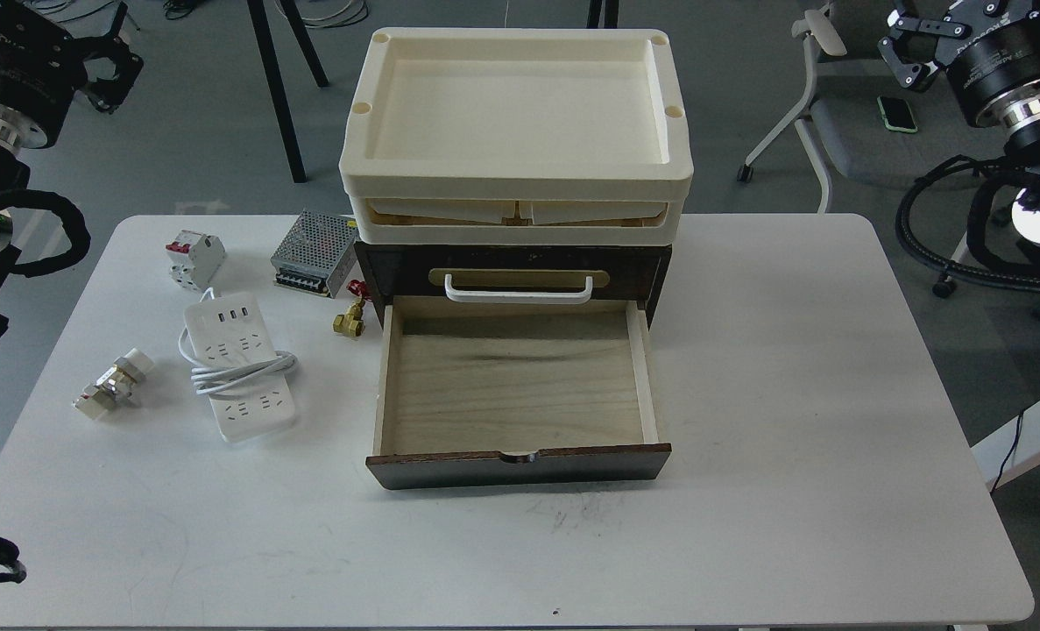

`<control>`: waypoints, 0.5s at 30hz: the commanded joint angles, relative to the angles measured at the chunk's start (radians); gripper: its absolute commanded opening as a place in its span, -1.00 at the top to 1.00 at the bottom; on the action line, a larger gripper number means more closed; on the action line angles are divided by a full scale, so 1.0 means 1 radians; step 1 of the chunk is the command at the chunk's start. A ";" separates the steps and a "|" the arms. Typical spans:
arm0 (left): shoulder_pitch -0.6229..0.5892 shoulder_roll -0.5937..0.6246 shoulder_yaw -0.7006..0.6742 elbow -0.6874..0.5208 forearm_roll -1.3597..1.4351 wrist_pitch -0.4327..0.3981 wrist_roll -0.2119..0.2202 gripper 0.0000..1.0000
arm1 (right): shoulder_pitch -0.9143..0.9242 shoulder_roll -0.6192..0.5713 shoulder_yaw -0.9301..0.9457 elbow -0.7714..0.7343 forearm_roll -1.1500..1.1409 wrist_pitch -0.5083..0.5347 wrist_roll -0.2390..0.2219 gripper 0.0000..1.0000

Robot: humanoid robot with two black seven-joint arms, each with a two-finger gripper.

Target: Put charging cable into cabinet

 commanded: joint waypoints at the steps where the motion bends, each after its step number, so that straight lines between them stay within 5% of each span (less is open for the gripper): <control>1: 0.002 -0.007 0.000 0.001 -0.001 0.000 -0.001 -1.00 | -0.003 -0.004 0.004 0.003 0.000 0.000 0.000 -1.00; 11: 0.005 -0.085 -0.097 0.060 -0.065 0.000 -0.007 -1.00 | -0.005 -0.025 0.006 0.014 0.001 0.000 0.000 -1.00; 15: 0.041 -0.135 -0.218 0.028 -0.064 0.000 -0.119 -1.00 | -0.005 -0.053 0.007 0.038 0.001 0.000 0.000 -1.00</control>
